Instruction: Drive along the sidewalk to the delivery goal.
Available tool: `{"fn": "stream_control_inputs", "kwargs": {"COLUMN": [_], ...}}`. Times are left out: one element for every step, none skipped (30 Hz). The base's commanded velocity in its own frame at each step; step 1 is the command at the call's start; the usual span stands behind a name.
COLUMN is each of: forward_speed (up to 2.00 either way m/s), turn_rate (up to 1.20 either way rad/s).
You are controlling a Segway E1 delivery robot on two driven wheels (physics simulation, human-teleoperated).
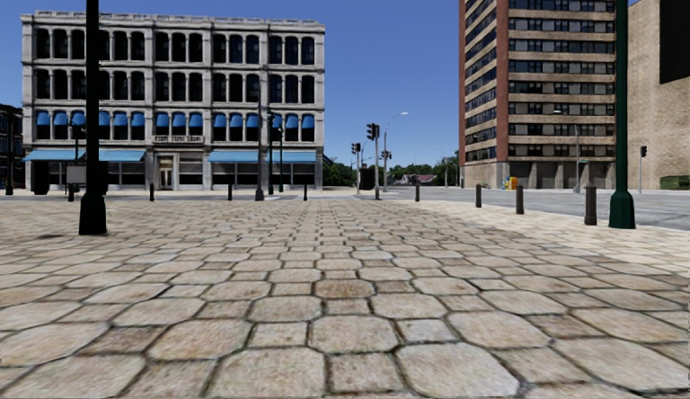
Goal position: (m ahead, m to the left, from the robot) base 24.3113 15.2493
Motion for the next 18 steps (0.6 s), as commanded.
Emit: {"fn": "stream_control_inputs", "kwargs": {"forward_speed": [2.00, 2.00, 2.00, 2.00, 2.00, 2.00, 2.00, 2.00, 2.00, 2.00, 2.00, 2.00, 2.00, 2.00, 2.00, 2.00, 2.00, 2.00], "turn_rate": [0.00, 0.00, 0.00, 0.00, 0.00, 0.00, 0.00, 0.00, 0.00, 0.00, 0.00, 0.00, 0.00, 0.00, 0.00, 0.00, 0.00, 0.00]}}
